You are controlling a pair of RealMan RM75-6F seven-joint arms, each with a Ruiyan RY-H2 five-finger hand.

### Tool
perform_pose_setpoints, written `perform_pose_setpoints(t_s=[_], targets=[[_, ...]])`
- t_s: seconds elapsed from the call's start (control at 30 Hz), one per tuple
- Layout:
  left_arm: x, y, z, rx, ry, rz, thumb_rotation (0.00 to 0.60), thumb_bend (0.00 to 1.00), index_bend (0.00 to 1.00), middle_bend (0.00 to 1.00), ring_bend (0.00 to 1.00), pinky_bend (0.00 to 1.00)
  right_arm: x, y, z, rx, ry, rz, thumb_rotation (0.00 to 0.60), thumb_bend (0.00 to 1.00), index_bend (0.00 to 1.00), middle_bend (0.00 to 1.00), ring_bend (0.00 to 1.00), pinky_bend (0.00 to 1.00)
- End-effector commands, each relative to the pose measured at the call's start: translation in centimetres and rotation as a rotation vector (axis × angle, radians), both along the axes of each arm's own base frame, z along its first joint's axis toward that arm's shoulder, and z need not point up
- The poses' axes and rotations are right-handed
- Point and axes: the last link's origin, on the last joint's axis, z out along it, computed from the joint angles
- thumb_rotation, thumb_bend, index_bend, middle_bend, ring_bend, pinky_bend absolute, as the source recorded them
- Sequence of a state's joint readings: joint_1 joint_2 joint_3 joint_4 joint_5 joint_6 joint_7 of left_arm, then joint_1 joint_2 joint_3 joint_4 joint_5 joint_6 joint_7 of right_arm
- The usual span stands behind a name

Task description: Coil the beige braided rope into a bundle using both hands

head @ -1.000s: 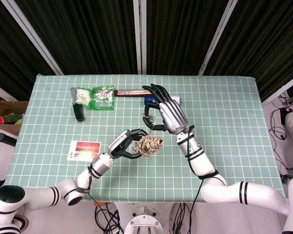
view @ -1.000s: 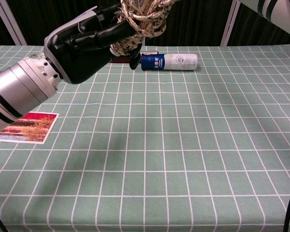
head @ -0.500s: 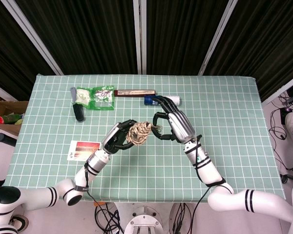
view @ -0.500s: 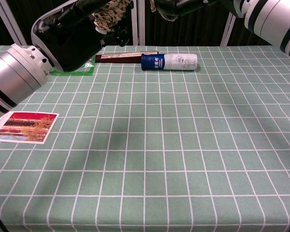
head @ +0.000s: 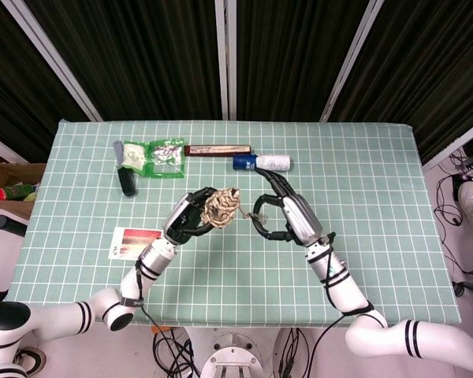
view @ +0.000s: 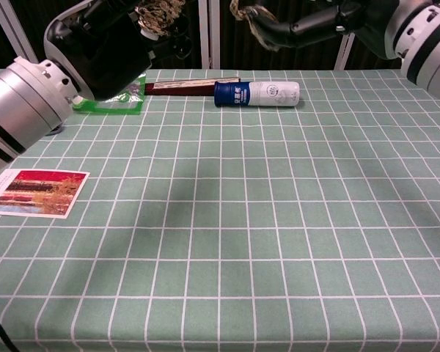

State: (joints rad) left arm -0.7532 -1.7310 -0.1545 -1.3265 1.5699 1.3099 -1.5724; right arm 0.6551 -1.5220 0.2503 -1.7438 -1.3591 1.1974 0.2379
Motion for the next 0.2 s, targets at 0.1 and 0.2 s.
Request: perform_pose_setpoints(t_s=[0.1,0.2], targets=[[-0.1,0.1,0.2,0.006,0.005,0.007,0.6,0.45,0.79,0.78,0.64,0.63,-2.5,0.0,0.6,-0.026,-0.002,-0.05,0.6,0.0,0.0,0.0,0.0,0.0],[-0.1,0.1,0.1,0.006,0.006,0.006,0.6,0.45,0.79,0.78,0.64,0.63,-3.8,-0.1,0.9,-0.025,-0.019,-0.079,0.6,0.0,0.0,0.0,0.0,0.0]])
